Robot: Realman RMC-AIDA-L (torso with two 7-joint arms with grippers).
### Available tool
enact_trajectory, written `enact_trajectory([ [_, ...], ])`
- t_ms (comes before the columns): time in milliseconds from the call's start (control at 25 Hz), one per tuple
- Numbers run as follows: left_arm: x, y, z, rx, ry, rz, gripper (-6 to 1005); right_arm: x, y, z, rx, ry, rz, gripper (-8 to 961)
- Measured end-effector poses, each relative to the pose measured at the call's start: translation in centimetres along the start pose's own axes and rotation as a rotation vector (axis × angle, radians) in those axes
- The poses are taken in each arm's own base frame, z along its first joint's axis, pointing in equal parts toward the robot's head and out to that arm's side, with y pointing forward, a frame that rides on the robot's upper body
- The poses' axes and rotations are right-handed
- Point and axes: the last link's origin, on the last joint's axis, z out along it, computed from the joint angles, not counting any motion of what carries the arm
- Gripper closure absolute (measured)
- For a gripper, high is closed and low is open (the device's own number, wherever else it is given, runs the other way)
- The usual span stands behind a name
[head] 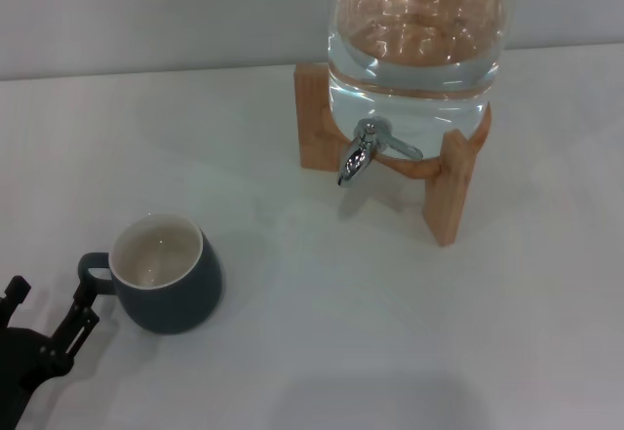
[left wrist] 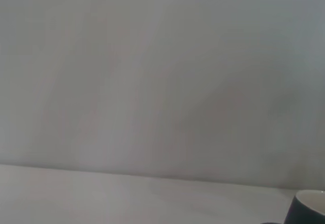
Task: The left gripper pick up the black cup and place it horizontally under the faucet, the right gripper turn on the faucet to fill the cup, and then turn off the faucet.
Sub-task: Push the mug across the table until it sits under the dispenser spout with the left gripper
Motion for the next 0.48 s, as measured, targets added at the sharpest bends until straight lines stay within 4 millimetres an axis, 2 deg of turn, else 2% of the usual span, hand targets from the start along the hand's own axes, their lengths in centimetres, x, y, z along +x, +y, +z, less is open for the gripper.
enact_trajectory([
  [480, 0.05, -0.03, 0.38, -0.003, -0.004, 0.003, 137, -0.03, 0.10, 0.17, -0.004, -0.002, 0.000, 112],
])
